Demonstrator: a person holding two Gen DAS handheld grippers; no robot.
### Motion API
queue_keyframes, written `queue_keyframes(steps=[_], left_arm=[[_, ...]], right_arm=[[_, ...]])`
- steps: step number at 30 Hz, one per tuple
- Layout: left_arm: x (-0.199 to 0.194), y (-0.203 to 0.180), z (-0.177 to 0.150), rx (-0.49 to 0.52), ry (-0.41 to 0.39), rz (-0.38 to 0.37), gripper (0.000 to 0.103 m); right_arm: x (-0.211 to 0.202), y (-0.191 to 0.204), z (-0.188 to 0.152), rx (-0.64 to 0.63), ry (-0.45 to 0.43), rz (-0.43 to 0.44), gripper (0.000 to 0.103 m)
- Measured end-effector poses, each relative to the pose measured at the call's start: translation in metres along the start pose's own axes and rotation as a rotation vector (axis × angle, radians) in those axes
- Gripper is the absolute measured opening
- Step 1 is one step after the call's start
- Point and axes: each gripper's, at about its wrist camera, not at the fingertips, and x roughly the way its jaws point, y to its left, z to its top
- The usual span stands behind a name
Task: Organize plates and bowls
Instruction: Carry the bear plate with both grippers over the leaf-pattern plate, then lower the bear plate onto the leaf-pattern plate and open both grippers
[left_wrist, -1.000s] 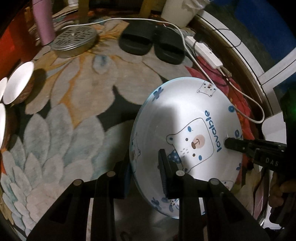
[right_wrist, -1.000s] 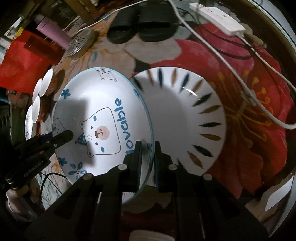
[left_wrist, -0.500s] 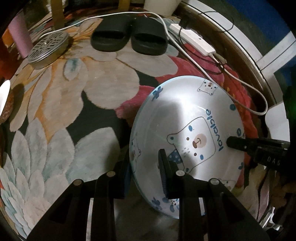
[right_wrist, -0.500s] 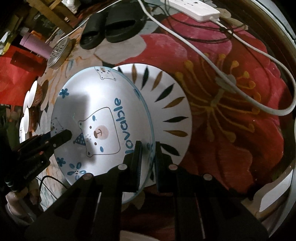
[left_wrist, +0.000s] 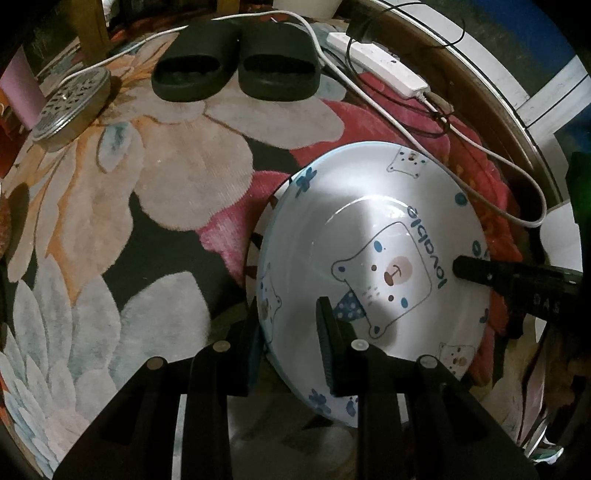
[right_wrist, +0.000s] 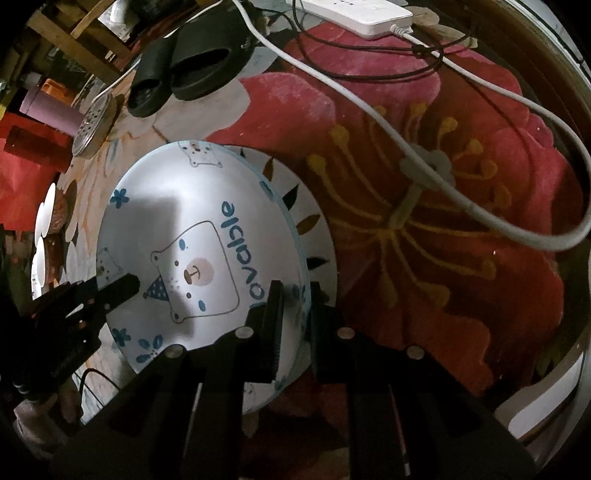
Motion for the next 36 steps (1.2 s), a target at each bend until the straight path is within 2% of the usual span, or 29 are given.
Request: queue_keyframes(steps=[6, 11, 14, 16, 18, 24, 27, 29, 32, 33, 35, 36], left_arm=[[0.004, -0.002, -0.001, 0.002, 0.015, -0.011, 0.027], [0.004, 0.004, 0.001, -0.022, 0.029, -0.064, 0.034], [0.004, 0.006, 0.002, -0.04, 0.038, -0.12, 0.049], [0.004, 0.003, 0.002, -0.052, 0.053, -0.182, 0.073], [0.004, 0.001, 0.003, -0.068, 0.063, -0.213, 0.081], [-0.001, 0.0, -0.001, -0.073, 0.046, -0.218, 0.083], [-0.01, -0.001, -0.001, -0.059, -0.005, -0.187, 0.102], [-0.021, -0.002, 0.001, -0.043, -0.046, -0.17, 0.102], [-0.03, 0.003, 0.002, -0.051, -0.06, -0.146, 0.102], [-0.033, 0.006, 0.001, -0.056, -0.068, -0.132, 0.102], [-0.039, 0.014, -0.002, -0.062, -0.081, -0.091, 0.103], [-0.042, 0.019, -0.003, -0.065, -0.088, -0.067, 0.103]], right_arm=[[0.005, -0.006, 0.0, 0.007, 0.002, -0.006, 0.013], [0.006, -0.006, 0.001, 0.023, -0.003, 0.0, 0.016], [0.006, -0.008, 0.001, 0.044, -0.002, 0.003, 0.016], [0.006, -0.01, 0.001, 0.056, 0.003, 0.009, 0.016], [0.007, -0.009, 0.001, 0.063, 0.009, 0.013, 0.019], [0.006, -0.002, 0.001, 0.074, 0.004, 0.039, 0.037], [0.004, 0.002, 0.001, 0.082, -0.015, 0.048, 0.046], [-0.004, 0.005, 0.003, 0.069, -0.059, 0.054, 0.059], [-0.014, 0.012, 0.008, 0.054, -0.096, 0.062, 0.075], [-0.015, 0.013, 0.008, 0.053, -0.101, 0.061, 0.078], [-0.017, 0.018, 0.008, 0.053, -0.113, 0.057, 0.092], [-0.019, 0.02, 0.007, 0.05, -0.119, 0.053, 0.094]])
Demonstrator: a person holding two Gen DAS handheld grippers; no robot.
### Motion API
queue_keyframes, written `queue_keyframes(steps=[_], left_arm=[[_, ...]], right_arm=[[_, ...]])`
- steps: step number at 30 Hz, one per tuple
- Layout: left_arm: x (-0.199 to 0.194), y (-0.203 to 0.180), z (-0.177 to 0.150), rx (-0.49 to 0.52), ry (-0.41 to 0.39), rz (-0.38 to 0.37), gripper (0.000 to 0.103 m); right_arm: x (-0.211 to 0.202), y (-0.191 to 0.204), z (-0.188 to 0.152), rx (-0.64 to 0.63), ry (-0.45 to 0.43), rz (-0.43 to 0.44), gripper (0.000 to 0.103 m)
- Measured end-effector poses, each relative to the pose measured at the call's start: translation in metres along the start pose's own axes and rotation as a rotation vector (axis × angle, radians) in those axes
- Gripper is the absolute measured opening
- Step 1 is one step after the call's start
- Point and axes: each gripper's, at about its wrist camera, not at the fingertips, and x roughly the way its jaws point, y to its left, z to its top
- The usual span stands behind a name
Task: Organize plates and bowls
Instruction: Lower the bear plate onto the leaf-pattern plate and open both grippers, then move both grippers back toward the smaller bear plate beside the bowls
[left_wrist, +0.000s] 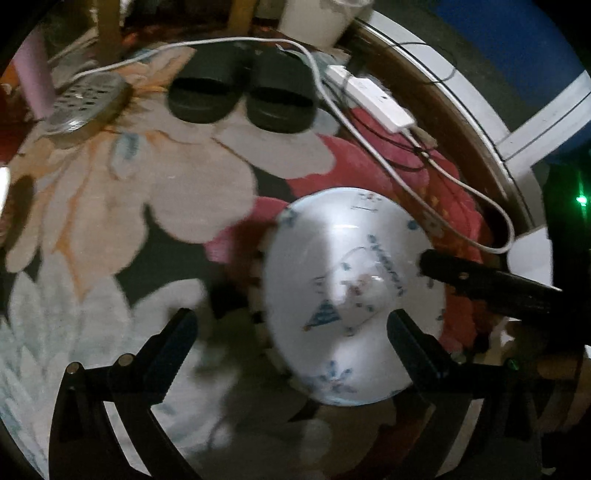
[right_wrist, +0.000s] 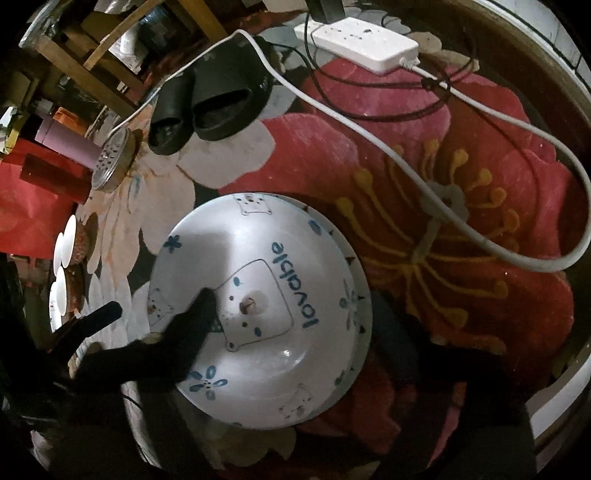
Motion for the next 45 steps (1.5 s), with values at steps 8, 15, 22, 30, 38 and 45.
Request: queue_keyframes(steps=[8, 15, 22, 30, 38, 45], left_arm=[[-0.022, 0.043, -0.01, -0.045, -0.032, 0.096, 0.102], [-0.043, 0.08, -0.024, -0.086, -0.044, 0.149, 0.103], [-0.055, 0.111, -0.04, -0.127, -0.046, 0.183, 0.103], [-0.067, 0.137, -0.054, -0.155, -0.055, 0.211, 0.103], [-0.076, 0.164, -0.068, -0.192, -0.059, 0.239, 0.103], [-0.083, 0.189, -0.081, -0.231, -0.064, 0.256, 0.103]], right_arm=[[-0.004, 0.023, -0.007, -0.02, -0.009, -0.025, 0.103], [0.002, 0.059, -0.012, -0.066, 0.002, 0.003, 0.103], [0.008, 0.093, -0.02, -0.115, 0.018, 0.034, 0.103], [0.015, 0.118, -0.027, -0.153, 0.032, 0.045, 0.103], [0.023, 0.142, -0.036, -0.192, 0.052, 0.054, 0.103], [0.03, 0.161, -0.044, -0.227, 0.067, 0.057, 0.103]])
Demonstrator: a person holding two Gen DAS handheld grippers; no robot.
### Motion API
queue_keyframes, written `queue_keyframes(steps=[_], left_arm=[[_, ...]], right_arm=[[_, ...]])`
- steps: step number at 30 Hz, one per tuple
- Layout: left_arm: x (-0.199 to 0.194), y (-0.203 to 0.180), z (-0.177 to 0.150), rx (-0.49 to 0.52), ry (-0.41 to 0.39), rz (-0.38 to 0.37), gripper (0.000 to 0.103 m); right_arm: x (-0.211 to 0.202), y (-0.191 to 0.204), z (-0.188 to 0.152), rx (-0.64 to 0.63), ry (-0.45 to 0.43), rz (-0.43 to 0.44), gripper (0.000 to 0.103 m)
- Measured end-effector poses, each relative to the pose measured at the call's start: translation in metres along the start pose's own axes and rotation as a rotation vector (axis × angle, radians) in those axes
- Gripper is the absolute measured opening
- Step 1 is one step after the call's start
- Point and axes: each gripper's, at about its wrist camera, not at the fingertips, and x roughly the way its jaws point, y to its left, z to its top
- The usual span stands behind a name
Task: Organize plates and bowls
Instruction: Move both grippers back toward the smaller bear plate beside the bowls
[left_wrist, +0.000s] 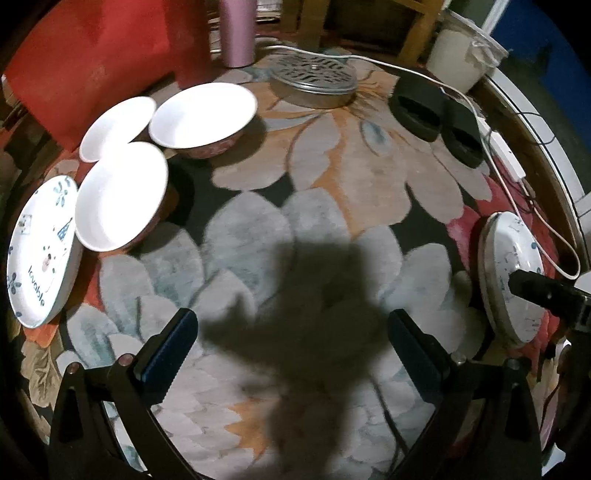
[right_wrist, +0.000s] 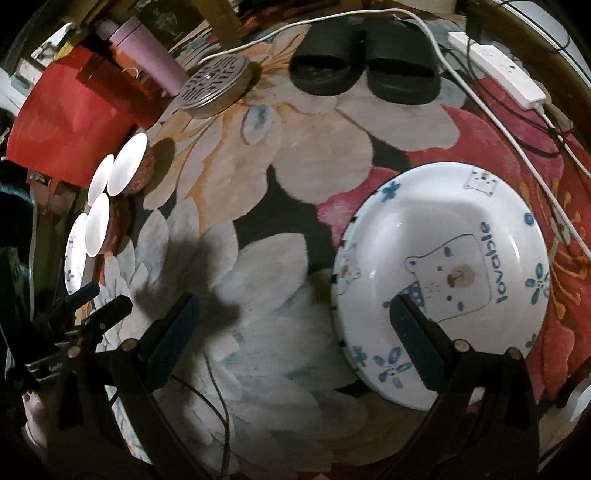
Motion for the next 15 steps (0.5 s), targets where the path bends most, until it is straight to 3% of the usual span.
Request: queue_keyframes(steps=[15], left_arm=[[0.002, 0.064, -0.013, -0.082, -0.002, 0.032, 0.103]], right_arm=[[0.022, 0.044, -0.006, -0.089, 0.048, 0.002, 0.103]])
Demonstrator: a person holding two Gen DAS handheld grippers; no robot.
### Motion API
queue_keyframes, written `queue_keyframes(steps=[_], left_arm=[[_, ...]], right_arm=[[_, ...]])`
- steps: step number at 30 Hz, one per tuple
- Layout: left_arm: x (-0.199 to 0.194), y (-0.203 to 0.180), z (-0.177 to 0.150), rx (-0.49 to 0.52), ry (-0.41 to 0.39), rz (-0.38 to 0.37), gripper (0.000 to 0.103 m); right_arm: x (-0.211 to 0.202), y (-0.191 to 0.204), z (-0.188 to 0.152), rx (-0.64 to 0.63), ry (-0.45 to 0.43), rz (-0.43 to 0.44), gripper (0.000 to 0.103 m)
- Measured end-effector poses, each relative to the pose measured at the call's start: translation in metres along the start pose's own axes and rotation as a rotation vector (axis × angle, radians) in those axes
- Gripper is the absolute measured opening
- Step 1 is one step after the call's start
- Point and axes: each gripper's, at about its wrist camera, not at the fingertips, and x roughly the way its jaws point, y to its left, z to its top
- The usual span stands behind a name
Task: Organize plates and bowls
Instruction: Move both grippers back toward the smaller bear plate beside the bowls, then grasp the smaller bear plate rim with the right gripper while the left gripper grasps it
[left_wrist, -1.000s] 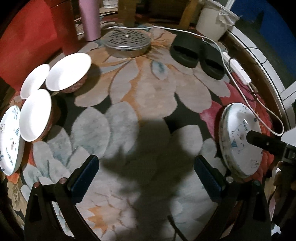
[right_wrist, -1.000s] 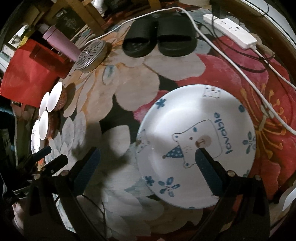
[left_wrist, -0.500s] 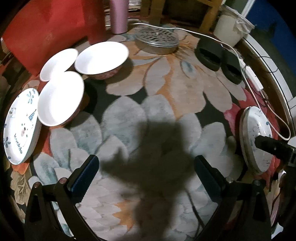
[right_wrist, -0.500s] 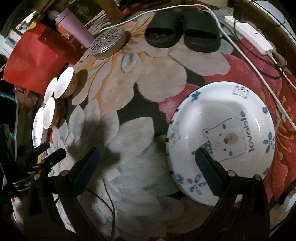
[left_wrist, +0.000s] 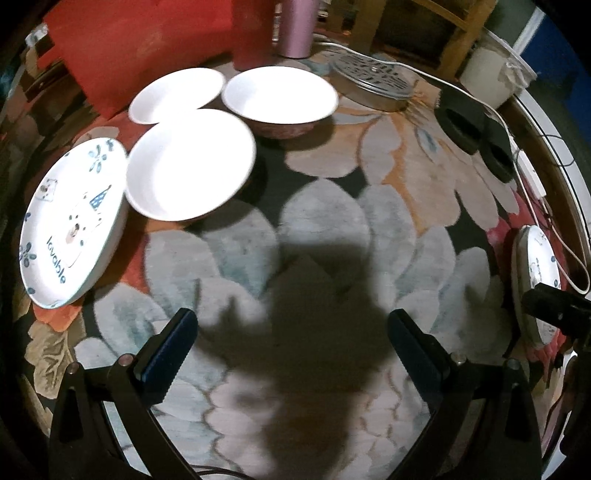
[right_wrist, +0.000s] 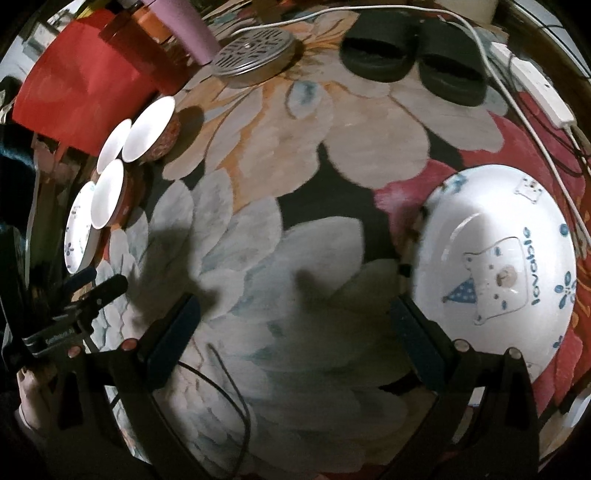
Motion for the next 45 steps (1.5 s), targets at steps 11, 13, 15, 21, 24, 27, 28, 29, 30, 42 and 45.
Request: queue_keyframes(steps=[11, 13, 15, 21, 24, 27, 28, 29, 30, 42, 45], left_arm=[[-0.01, 0.089, -0.01, -0.076, -0.013, 0.053, 0.103], [-0.017, 0.105, -0.012, -0.086, -0.023, 0.064, 0.103], [-0.023, 0.122, -0.015, -0.092, -0.031, 0.064, 0.103], [-0.034, 0.179, -0.036, -0.119, -0.016, 0.074, 0.102], [-0.037, 0.202, -0.046, -0.155, -0.016, 0.078, 0.102], [-0.043, 0.223, -0.056, -0.196, -0.022, 0.088, 0.102], [-0.045, 0.231, -0.06, -0.215, -0.027, 0.094, 0.102], [-0.047, 0.237, -0.062, -0.229, -0.031, 0.096, 0.102], [-0.049, 0.242, -0.065, -0.247, -0.035, 0.096, 0.102], [-0.054, 0.258, -0.081, -0.231, -0.035, 0.092, 0.102], [-0.055, 0.263, -0.087, -0.228, -0.032, 0.098, 0.102]], right_arm=[[0.029, 0.077, 0.005, -0.125, 0.057, 0.05, 0.103], [0.037, 0.097, 0.007, -0.146, 0.07, 0.065, 0.103], [0.044, 0.114, 0.007, -0.163, 0.088, 0.078, 0.103], [0.076, 0.179, 0.003, -0.216, 0.183, 0.113, 0.103], [0.088, 0.213, 0.002, -0.241, 0.203, 0.148, 0.102], [0.098, 0.245, 0.005, -0.244, 0.191, 0.188, 0.102], [0.101, 0.254, 0.006, -0.232, 0.187, 0.2, 0.101], [0.105, 0.262, 0.007, -0.215, 0.188, 0.213, 0.1], [0.109, 0.268, 0.009, -0.2, 0.19, 0.223, 0.099], [0.165, 0.316, 0.02, -0.054, 0.286, 0.221, 0.05], [0.172, 0.329, 0.019, -0.107, 0.282, 0.185, 0.029]])
